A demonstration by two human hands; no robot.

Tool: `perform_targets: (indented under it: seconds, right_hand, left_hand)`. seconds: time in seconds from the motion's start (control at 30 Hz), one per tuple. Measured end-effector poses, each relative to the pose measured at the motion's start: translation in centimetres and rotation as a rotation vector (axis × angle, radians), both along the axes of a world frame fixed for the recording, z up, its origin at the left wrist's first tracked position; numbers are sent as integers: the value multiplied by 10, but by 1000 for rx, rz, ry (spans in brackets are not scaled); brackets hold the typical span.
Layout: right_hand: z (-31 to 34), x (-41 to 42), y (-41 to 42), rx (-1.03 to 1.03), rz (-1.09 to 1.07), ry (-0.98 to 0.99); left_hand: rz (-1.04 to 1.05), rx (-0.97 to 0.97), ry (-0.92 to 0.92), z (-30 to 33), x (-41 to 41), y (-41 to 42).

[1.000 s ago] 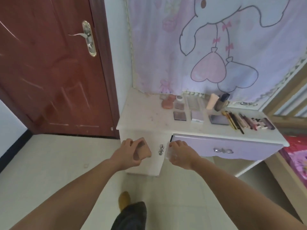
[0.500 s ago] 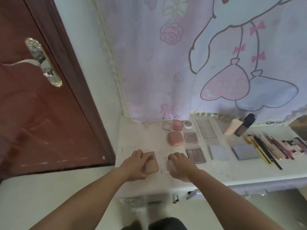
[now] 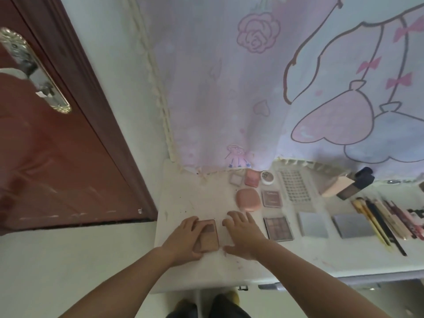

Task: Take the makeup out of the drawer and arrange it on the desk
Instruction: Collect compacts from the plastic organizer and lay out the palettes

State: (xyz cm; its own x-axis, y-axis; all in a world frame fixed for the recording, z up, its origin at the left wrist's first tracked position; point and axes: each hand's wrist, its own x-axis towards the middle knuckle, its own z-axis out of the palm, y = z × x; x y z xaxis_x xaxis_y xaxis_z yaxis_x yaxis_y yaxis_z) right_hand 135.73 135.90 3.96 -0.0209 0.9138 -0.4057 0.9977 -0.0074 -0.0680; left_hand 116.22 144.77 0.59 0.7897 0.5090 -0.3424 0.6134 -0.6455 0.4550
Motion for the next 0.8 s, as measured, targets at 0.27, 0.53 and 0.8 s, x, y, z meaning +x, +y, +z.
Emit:
perform_targets:
  seconds: [0.27,0.53,0.8]
  right_hand:
    - [-17,-55,11,41,108,96]
    - [5,-51,20,102,74,161]
    - [65,-36,42,285,-107,430]
  left_hand:
    - [535,-430,-216,7,-12,-11]
    - [908,-947,-544,35,-17,3]
    - [817,-1644,-807,65,4,9]
